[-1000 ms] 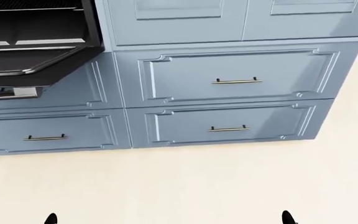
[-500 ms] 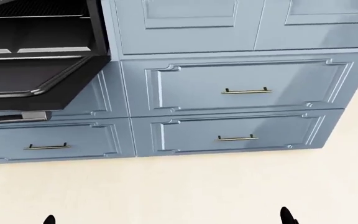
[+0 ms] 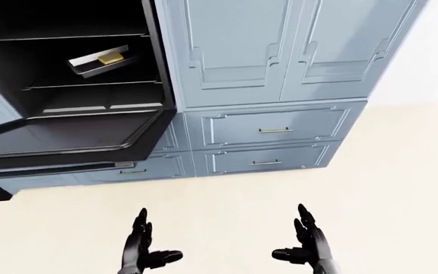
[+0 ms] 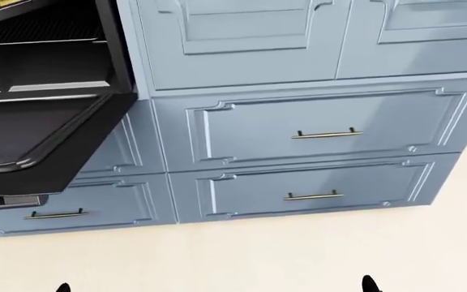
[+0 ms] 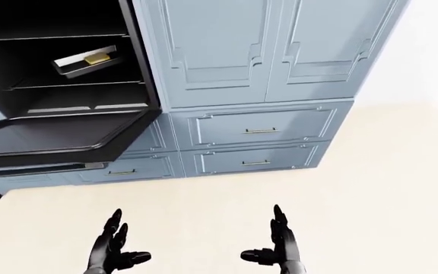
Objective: Close the oven door.
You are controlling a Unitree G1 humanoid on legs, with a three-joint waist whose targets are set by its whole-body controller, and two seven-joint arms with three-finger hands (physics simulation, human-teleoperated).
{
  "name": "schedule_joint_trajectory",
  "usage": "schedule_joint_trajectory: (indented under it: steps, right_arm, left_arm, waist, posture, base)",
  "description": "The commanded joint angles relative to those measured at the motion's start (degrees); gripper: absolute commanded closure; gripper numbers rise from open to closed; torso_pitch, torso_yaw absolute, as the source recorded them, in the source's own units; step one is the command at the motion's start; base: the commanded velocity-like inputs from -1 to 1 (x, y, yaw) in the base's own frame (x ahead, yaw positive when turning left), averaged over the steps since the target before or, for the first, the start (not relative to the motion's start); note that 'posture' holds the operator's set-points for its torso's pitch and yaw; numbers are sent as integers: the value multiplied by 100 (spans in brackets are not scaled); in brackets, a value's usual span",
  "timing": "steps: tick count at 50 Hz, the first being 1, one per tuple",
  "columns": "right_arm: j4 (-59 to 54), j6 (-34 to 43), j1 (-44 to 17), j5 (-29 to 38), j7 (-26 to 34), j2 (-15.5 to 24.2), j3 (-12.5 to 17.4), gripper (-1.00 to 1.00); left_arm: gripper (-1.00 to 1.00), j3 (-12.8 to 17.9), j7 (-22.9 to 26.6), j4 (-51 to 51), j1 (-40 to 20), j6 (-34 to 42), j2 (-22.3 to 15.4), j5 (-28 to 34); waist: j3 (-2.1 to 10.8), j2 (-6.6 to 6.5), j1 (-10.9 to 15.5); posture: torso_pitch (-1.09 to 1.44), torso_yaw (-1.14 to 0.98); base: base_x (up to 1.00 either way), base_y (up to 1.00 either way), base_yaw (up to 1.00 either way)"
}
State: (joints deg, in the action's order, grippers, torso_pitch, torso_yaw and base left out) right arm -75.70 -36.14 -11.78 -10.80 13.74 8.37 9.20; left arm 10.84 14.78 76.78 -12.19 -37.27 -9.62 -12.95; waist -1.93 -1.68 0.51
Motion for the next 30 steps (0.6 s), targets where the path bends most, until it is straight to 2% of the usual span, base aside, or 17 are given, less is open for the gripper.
schedule_joint_trajectory:
  steps: [1, 4, 5, 6, 7, 9, 11, 15, 17, 18, 19, 20, 21, 22, 25, 28, 30]
  right_arm:
    - [176, -190, -114, -60, -28, 95, 45, -100]
    - [169, -188, -117, -52, -41, 89, 41, -100]
    - [172, -183, -119, -53, -41, 89, 41, -100]
    - [173, -179, -121, -52, -43, 90, 40, -100]
    - [176, -173, -126, -54, -43, 91, 41, -100]
    - [182, -166, -128, -55, -45, 90, 40, -100]
    - [194, -153, -134, -58, -47, 91, 40, -100]
    - [198, -130, -157, -57, -54, 95, 37, -100]
    - [150, -149, -157, -61, -43, 100, 50, -100]
    - [121, -170, -144, -54, -45, 97, 52, -100]
    - [100, -180, -135, -51, -45, 94, 57, -100]
    - [74, -192, -127, -42, -50, 93, 60, -100]
    - [48, -203, -116, -37, -53, 90, 67, -100]
    - [-4, -232, -94, -16, -61, 82, 71, -100]
    - [-69, -249, -56, 17, -69, 82, 106, -100]
    - [-118, -279, 7, 57, -90, 69, 125, -100]
    - [-145, -280, 42, 82, -101, 67, 146, -100]
  left_arm:
    - [-100, -8, 43, -147, -115, -146, -11, 12]
    - [-100, -7, 48, -146, -119, -138, -17, 10]
    - [-100, -8, 45, -148, -111, -142, -10, 9]
    - [-100, -8, 45, -147, -113, -142, -11, 10]
    - [-100, -6, 51, -148, -121, -132, -18, 7]
    - [-100, -2, 59, -145, -135, -120, -23, 1]
    - [-100, -4, 63, -145, -139, -114, -25, 3]
    - [-100, -19, 60, -139, -128, -83, -10, 17]
    - [-100, -2, 80, -87, -129, -64, -20, 26]
    - [-100, -4, 62, -63, -109, -82, -16, 49]
    - [-100, 7, 62, -32, -76, -96, -5, 57]
    - [-100, 22, 76, -5, -44, -88, 10, 58]
    - [-100, 22, 68, 12, -17, -94, 20, 82]
    - [-100, 27, 49, 43, 15, -97, 30, 109]
    - [-100, 40, 22, 78, 100, -103, 55, 196]
    - [-100, 74, 12, 112, 164, -105, 60, 243]
    - [-100, 96, 7, 127, 212, -99, 69, 275]
  waist:
    - [60, 36, -14]
    - [63, 309, 7]
    - [102, 458, 8]
    - [174, 680, -8]
    - [131, 459, -60]
    - [107, 478, -81]
    - [123, 414, -104]
    - [75, 192, -94]
    - [65, 7, -107]
    - [63, -127, -113]
    - [125, -302, -113]
    - [188, -357, -149]
    - [122, -201, -59]
    - [75, -243, -80]
    - [89, -141, -33]
    - [63, 18, -18]
    - [56, 171, 1]
  posture:
    - [0, 0]
    - [0, 0]
    - [0, 0]
    - [0, 0]
    - [0, 0]
    - [0, 0]
    - [0, 0]
    - [0, 0]
    - [0, 0]
    - [0, 0]
    - [0, 0]
    - [0, 0]
    - [0, 0]
    - [0, 0]
    - [0, 0]
    - [0, 0]
    - [0, 0]
  base:
    - [15, 0, 0]
    - [16, 0, 0]
    - [16, 0, 0]
    - [16, 0, 0]
    - [16, 0, 0]
    - [16, 0, 0]
    - [16, 0, 0]
    - [16, 0, 0]
    - [16, 0, 0]
    - [15, 0, 0]
    - [16, 0, 0]
    - [16, 0, 0]
    - [16, 0, 0]
    - [16, 0, 0]
    - [16, 0, 0]
    - [15, 0, 0]
    - [16, 0, 0]
